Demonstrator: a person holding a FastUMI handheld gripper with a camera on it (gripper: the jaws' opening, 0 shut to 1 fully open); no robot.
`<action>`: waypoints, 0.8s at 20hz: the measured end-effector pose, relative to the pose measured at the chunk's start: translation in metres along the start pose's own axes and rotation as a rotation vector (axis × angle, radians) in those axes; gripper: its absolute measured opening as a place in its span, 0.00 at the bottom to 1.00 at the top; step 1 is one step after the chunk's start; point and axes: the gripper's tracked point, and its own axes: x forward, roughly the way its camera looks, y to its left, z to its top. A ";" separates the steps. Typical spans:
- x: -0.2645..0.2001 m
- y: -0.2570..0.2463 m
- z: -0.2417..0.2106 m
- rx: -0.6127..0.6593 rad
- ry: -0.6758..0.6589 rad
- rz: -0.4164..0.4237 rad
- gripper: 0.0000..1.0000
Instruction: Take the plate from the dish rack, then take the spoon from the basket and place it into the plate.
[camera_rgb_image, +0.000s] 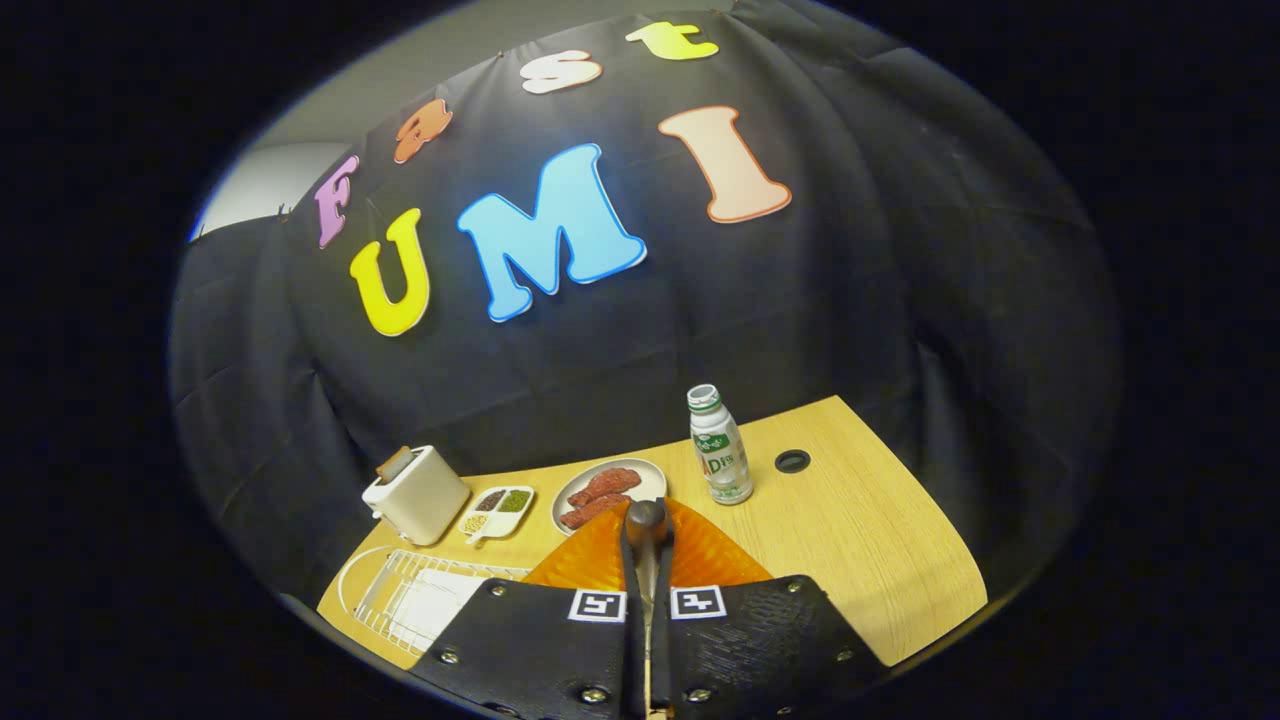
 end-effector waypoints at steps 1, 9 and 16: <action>-0.005 0.012 0.005 0.001 -0.007 0.025 0.02; -0.062 0.134 -0.025 -0.081 0.038 0.261 0.02; -0.101 0.214 -0.149 -0.165 0.230 0.426 0.02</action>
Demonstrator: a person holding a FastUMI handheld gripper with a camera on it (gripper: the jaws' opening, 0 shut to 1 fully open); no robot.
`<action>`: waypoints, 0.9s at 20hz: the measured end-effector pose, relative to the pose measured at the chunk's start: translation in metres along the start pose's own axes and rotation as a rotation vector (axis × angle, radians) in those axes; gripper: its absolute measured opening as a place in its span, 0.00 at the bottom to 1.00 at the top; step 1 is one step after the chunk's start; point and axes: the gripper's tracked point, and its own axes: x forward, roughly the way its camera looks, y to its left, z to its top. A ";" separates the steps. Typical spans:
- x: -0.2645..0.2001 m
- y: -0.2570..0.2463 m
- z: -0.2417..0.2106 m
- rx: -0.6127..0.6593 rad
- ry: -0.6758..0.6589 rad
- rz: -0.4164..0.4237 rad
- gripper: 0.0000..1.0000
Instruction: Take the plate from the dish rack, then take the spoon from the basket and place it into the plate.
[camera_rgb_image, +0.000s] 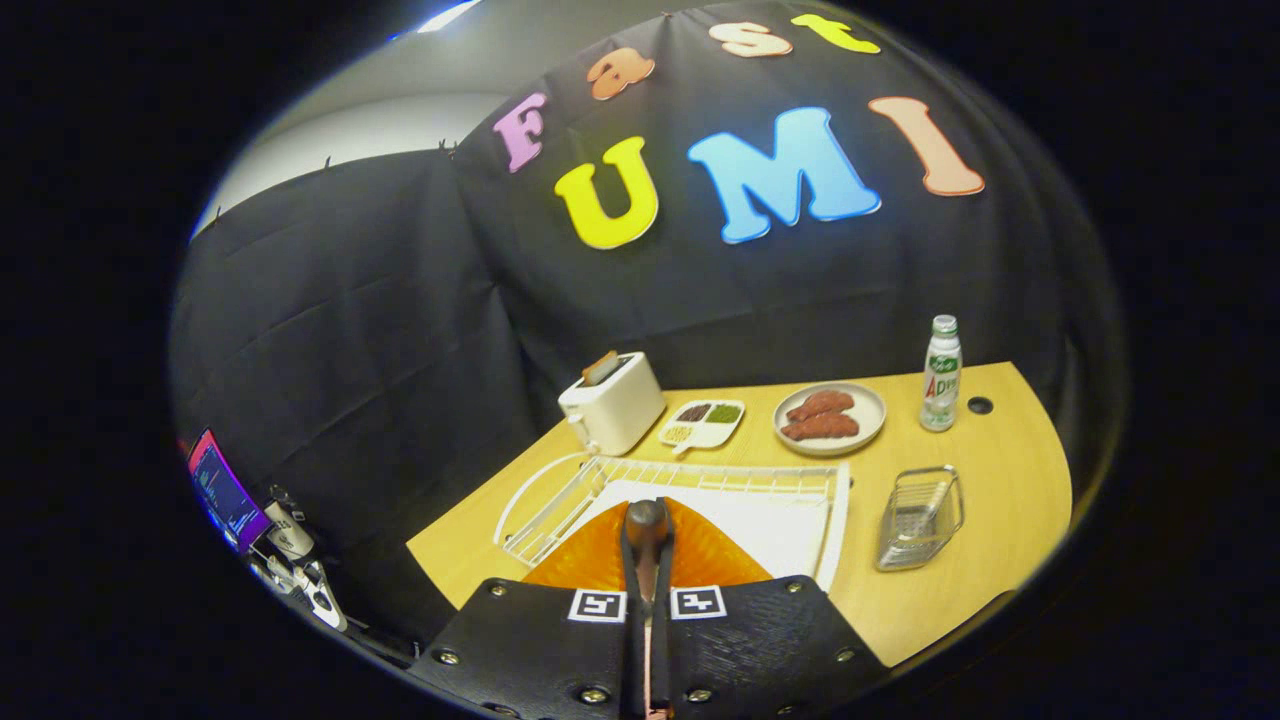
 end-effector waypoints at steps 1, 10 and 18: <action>0.003 0.010 -0.017 -0.008 0.028 0.015 0.02; 0.028 0.073 -0.104 -0.119 0.139 0.065 0.02; 0.030 0.082 -0.122 -0.177 0.118 0.060 0.02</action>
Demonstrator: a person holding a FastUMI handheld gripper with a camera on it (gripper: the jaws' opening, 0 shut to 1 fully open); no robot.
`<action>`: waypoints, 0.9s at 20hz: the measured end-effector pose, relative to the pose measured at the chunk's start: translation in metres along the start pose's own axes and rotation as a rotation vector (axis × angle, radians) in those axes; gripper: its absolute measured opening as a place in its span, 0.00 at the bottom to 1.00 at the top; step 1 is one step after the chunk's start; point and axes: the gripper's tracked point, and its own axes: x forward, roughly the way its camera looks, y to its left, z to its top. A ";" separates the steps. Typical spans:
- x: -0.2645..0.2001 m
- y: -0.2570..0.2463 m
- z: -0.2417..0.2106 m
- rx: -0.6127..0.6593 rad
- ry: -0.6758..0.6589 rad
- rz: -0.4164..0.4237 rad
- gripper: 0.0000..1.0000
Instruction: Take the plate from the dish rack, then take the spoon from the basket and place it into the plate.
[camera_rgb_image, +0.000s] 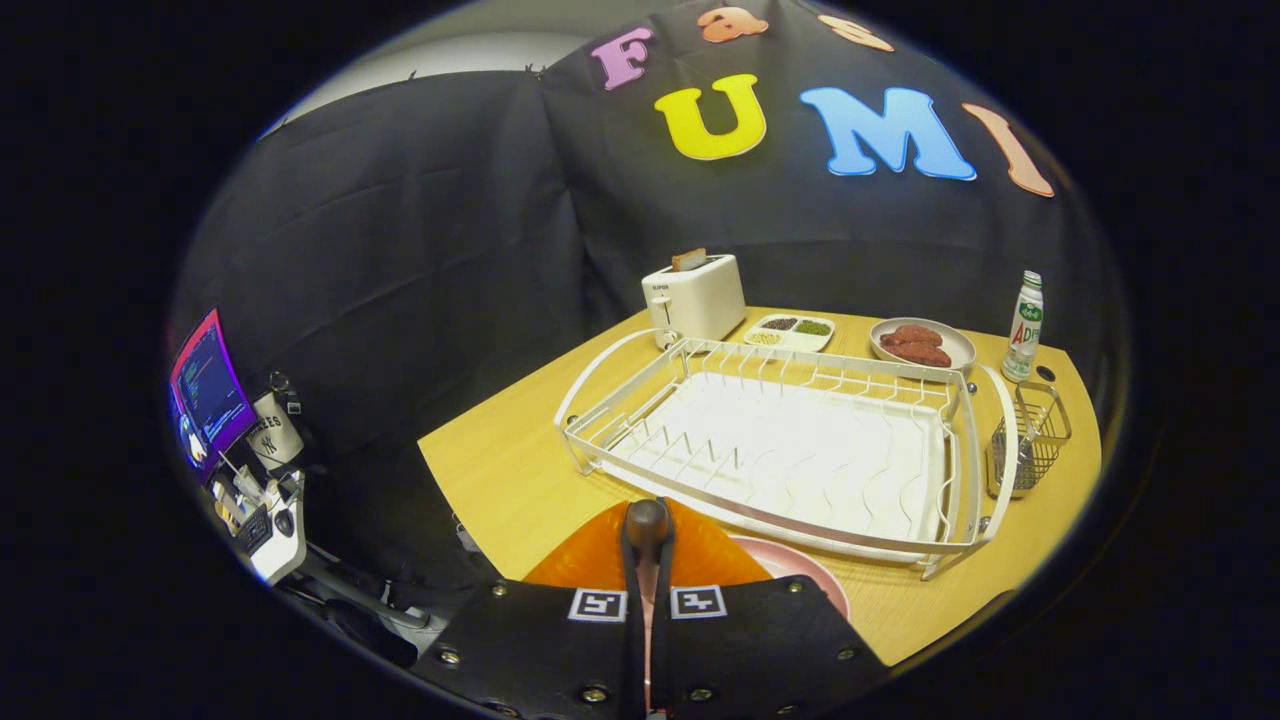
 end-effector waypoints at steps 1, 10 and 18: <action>0.000 0.002 -0.001 -0.003 -0.001 0.008 0.02; -0.020 -0.016 0.012 0.019 -0.025 0.002 0.17; -0.047 -0.045 0.043 0.005 -0.094 -0.035 0.17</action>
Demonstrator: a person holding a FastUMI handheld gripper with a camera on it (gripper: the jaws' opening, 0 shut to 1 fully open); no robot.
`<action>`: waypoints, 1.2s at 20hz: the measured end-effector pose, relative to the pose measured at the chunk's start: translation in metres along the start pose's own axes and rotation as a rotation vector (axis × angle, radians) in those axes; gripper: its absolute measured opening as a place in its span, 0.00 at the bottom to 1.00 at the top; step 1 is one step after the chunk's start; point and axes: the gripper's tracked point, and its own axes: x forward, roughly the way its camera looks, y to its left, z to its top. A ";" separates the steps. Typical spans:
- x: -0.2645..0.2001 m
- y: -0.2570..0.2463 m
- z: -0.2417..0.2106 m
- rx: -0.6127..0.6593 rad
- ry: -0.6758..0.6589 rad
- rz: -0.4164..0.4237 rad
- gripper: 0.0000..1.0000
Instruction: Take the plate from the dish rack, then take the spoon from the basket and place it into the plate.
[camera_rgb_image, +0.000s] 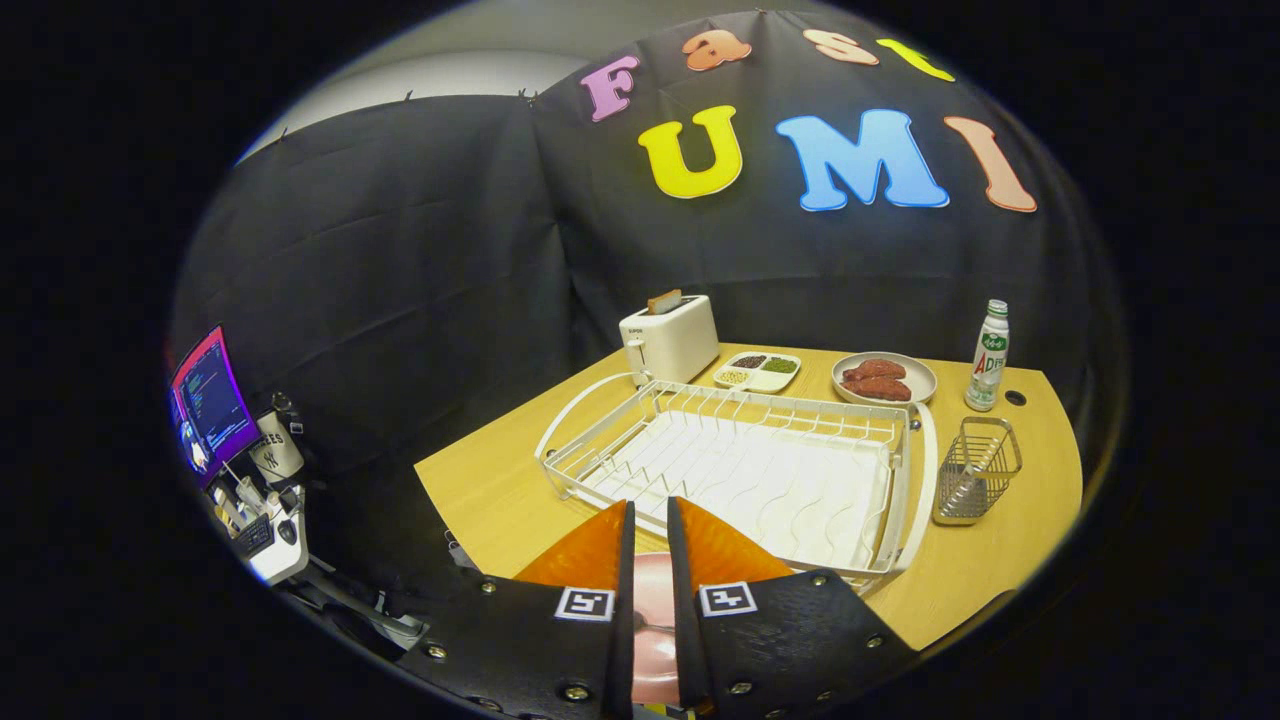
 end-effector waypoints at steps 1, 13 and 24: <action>-0.002 -0.004 0.004 -0.004 -0.011 -0.008 0.17; -0.076 -0.101 0.108 -0.068 -0.280 -0.271 0.17; -0.162 -0.169 0.209 -0.050 -0.474 -0.454 0.17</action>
